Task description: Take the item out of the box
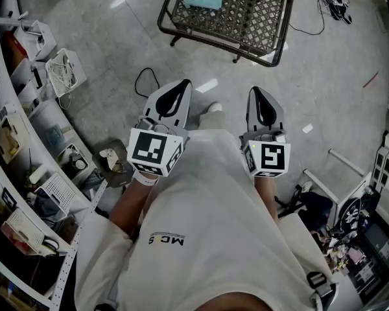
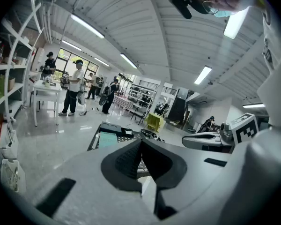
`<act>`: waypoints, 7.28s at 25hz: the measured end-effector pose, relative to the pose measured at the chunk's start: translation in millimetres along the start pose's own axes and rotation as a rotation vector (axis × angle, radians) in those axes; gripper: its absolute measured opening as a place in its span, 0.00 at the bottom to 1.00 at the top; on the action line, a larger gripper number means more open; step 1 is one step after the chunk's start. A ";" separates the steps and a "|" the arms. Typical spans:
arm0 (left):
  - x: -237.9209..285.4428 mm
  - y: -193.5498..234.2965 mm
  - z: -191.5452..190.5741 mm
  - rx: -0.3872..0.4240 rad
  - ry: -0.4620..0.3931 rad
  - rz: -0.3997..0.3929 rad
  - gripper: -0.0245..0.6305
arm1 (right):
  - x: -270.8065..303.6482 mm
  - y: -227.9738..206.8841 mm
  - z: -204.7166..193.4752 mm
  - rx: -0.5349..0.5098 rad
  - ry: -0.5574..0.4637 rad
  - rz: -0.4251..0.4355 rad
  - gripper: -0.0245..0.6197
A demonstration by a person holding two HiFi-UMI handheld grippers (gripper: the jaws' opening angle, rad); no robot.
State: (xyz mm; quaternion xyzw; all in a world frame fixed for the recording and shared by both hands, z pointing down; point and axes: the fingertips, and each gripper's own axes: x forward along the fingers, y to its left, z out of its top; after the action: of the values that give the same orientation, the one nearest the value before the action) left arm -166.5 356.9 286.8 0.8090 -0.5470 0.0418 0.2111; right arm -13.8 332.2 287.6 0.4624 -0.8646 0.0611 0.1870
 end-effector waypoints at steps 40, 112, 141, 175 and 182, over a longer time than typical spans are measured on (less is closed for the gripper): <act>143.0 -216.0 -18.9 0.122 0.039 -0.136 0.07 | -106.7 -204.2 -41.9 0.150 -0.159 -0.110 0.06; 561.5 51.6 11.2 0.048 0.233 -0.090 0.07 | 511.2 -384.8 -67.7 0.057 0.173 0.135 0.18; 585.5 87.0 -52.4 0.004 0.312 -0.049 0.07 | 614.3 -386.3 -178.0 -0.096 0.463 0.146 0.18; 567.3 59.6 -35.9 0.057 0.283 -0.051 0.07 | 555.4 -390.7 -130.1 -0.110 0.360 0.115 0.06; 540.3 38.7 -20.0 0.078 0.260 -0.073 0.07 | 498.5 -382.5 -88.4 -0.108 0.288 0.090 0.06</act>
State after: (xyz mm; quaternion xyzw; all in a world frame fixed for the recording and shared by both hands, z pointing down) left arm 16.9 -116.1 477.7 0.8236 -0.4835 0.1596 0.2500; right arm 73.9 -246.5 532.7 0.3989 -0.8506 0.0884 0.3309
